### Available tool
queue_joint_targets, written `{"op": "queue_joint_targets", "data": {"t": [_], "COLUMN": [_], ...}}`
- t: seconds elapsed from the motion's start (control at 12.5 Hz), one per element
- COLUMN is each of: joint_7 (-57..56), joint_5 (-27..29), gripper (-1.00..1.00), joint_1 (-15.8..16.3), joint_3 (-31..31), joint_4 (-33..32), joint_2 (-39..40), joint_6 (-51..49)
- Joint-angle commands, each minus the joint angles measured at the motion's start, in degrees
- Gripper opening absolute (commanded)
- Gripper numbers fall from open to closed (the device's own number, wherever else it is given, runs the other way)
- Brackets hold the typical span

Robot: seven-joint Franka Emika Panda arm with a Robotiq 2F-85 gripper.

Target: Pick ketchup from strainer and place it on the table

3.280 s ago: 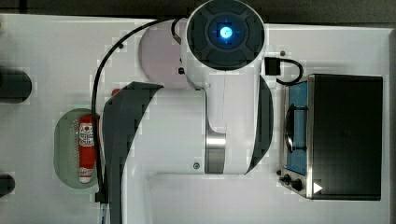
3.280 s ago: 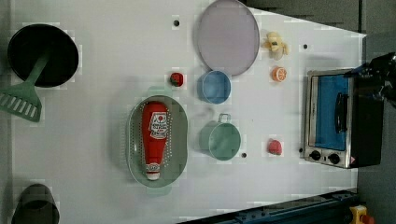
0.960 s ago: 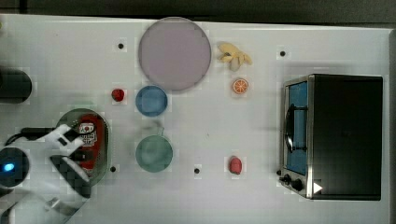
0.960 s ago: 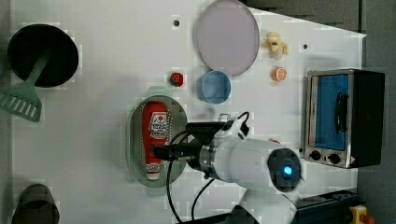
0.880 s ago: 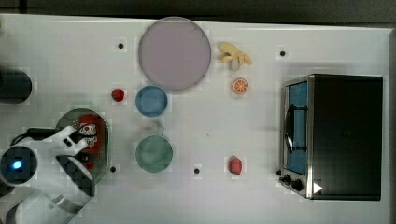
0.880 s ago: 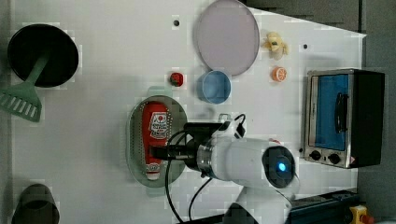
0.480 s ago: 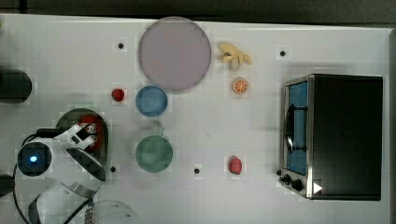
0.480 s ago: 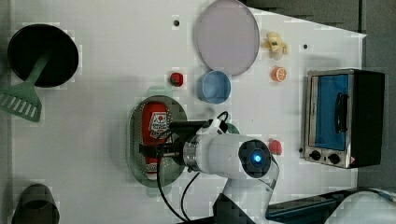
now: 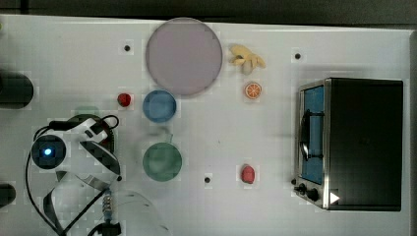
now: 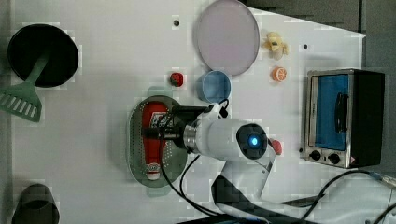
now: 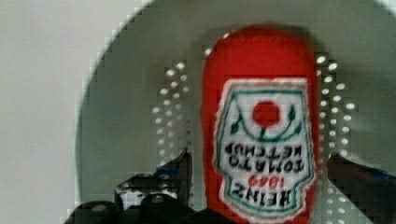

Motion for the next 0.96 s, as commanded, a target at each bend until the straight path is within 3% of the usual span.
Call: {"op": "queue_joint_targets", "data": {"t": [0.08,0.32,0.72,0.96], "joint_7": [5.5,5.6,5.6,5.5], "joint_5": [-1.4,-1.5,0.8,8.5], "gripper": [0.91,0.20,0.19,0.19], "joint_1": [3.3,4.5,3.8,2.3], "joint_3": [-1.2,-2.2,0.9,3.0], "joint_4": [2.6,2.8,2.5,3.5], "joint_2": [2.3,2.0,-5.6,-13.5], "joint_6": [-0.2,0.0,-4.3,-12.7]}}
